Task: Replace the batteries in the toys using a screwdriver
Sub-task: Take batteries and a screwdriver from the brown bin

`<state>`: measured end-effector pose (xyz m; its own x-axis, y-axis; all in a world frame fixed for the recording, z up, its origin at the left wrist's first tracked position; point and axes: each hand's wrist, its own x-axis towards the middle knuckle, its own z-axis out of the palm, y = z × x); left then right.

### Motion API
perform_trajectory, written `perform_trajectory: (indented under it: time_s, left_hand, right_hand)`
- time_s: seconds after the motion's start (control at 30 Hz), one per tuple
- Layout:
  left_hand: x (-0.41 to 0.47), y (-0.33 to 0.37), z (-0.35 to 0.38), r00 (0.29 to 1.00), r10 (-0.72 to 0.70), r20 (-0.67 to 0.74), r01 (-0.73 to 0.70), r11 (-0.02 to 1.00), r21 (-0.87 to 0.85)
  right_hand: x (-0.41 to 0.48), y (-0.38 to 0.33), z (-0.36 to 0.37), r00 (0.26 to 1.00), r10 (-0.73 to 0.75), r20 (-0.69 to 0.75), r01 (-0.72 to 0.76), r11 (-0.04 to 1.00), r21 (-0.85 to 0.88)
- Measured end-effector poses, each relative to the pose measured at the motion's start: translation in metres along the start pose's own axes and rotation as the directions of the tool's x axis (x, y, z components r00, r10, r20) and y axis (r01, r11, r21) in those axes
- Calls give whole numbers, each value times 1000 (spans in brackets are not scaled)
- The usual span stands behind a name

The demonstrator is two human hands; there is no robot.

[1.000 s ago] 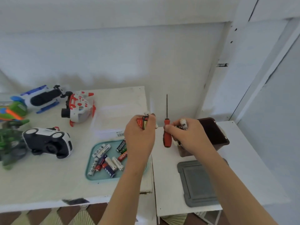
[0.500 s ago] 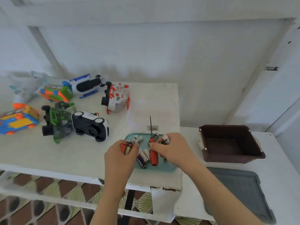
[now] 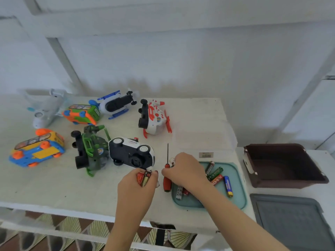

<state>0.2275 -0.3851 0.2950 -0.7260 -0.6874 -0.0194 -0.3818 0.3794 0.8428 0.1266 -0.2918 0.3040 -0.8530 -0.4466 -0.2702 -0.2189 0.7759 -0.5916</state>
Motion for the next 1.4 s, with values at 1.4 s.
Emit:
perform_trajectory:
  time_s: [1.4]
  left_hand:
    - [4,-9,77,702,509,498,-451,859,-241]
  right_hand:
    - [-28,99,-1,850,-78,-521,461,590,663]
